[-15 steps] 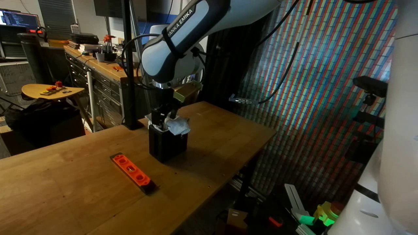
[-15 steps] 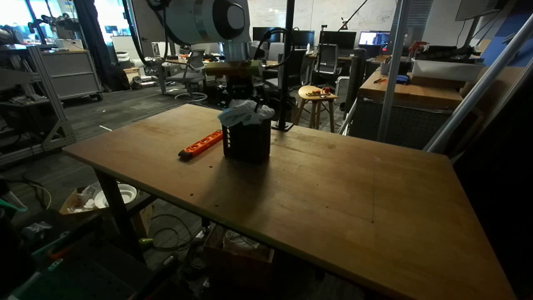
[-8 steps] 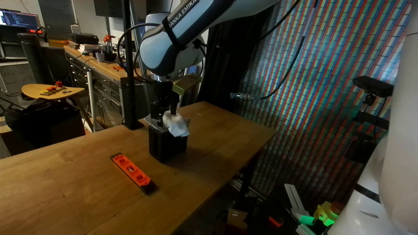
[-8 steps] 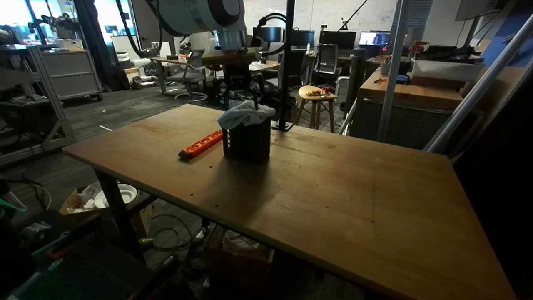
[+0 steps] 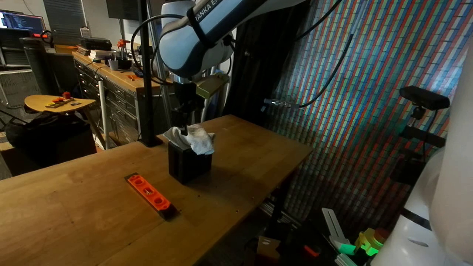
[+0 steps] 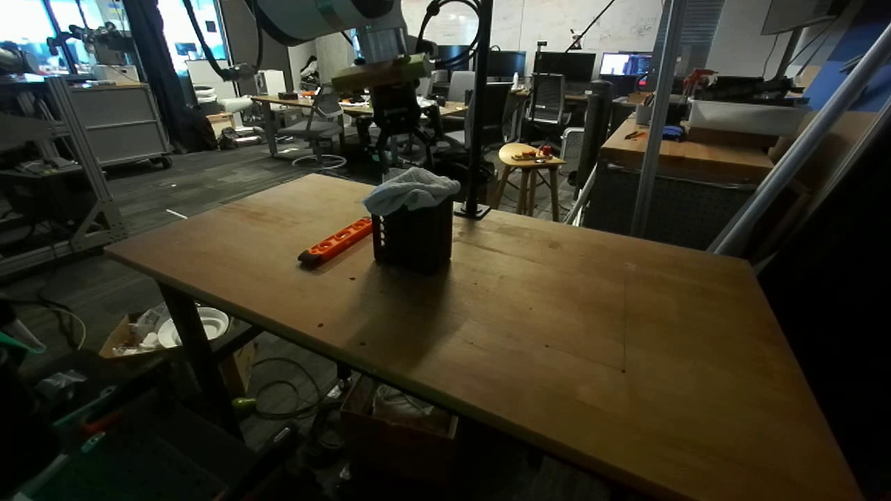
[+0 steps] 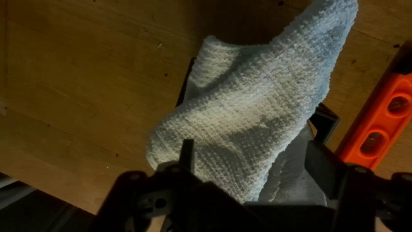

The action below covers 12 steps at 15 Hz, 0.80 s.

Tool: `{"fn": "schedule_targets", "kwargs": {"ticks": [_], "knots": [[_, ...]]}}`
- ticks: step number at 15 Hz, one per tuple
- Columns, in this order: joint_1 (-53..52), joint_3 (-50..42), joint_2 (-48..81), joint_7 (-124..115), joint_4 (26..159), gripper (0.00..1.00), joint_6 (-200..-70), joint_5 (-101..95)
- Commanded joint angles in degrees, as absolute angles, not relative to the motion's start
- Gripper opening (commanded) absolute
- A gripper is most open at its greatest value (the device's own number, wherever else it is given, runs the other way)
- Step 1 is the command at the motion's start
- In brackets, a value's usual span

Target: Put the white towel in the black basket.

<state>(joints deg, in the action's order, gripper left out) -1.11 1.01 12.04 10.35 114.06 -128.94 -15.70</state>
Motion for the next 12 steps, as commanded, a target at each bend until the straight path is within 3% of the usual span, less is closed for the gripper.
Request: {"fn": "schedule_targets", "kwargs": {"ticks": [1, 8, 12], "knots": [[-1.84, 0.44, 8.70, 7.68, 113.57, 0.58, -126.59, -18.58], [-1.64, 0.72, 8.26, 4.74, 113.46, 0.05, -127.23, -18.00], [-1.50, 0.64, 9.54, 3.24, 113.67, 0.00, -127.47, -17.44]]}}
